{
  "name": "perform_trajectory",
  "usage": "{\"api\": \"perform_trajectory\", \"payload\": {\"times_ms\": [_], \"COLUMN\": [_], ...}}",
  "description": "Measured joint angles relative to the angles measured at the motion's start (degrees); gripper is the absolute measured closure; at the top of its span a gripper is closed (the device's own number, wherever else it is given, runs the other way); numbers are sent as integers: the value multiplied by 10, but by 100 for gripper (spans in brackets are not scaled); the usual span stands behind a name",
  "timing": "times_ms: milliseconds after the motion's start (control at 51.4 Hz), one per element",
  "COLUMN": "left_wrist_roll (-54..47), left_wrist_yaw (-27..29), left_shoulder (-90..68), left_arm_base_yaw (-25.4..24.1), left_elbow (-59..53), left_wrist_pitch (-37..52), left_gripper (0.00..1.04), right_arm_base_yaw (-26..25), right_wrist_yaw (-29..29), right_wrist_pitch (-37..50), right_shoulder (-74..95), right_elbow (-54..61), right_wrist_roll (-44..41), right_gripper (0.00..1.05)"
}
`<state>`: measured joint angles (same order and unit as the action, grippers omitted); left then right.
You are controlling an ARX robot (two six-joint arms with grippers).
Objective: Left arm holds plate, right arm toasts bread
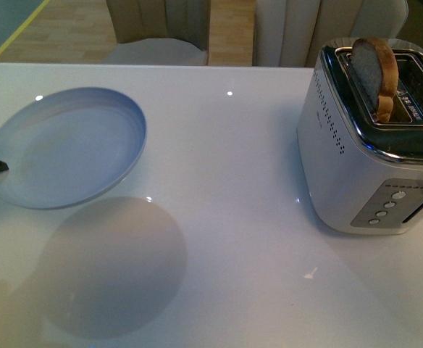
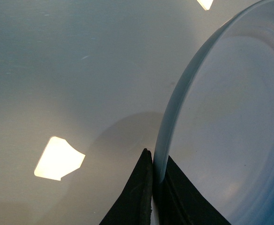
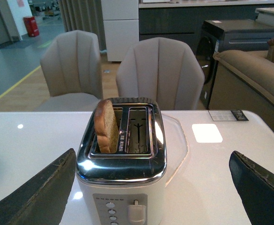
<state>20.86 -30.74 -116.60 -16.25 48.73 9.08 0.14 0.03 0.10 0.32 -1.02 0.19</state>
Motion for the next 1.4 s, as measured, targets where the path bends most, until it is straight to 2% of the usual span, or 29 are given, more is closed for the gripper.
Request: {"api": "perform_trajectory", "payload": {"times_ms": [233,603,991,1050,1127,1302,1400], "left_wrist_roll": [-21,-52,-62,-63,-62,-60,-62], "left_wrist_yaw": [5,8,11,10,7,10,16], "left_shoulder": [-82,-184,-216,-218,-221,-209,-164], "left_arm_base_yaw": [-43,-58,-74,-73,-71,-66,-66], "left_elbow": [43,123,133,135,136,136,121], "left_wrist_pitch": [11,14,13,13,13,16,20], "left_gripper": [102,102,102,93,75,48,27], "right_arm_base_yaw": [0,0,0,0,0,0,0], "right_wrist_yaw": [0,0,0,0,0,0,0], "right_wrist_pitch": [0,0,0,0,0,0,0], "right_shoulder": [0,0,0,0,0,0,0], "right_elbow": [0,0,0,0,0,0,0], "right_wrist_roll": [0,0,0,0,0,0,0], "right_gripper": [9,9,9,9,9,9,9]}}
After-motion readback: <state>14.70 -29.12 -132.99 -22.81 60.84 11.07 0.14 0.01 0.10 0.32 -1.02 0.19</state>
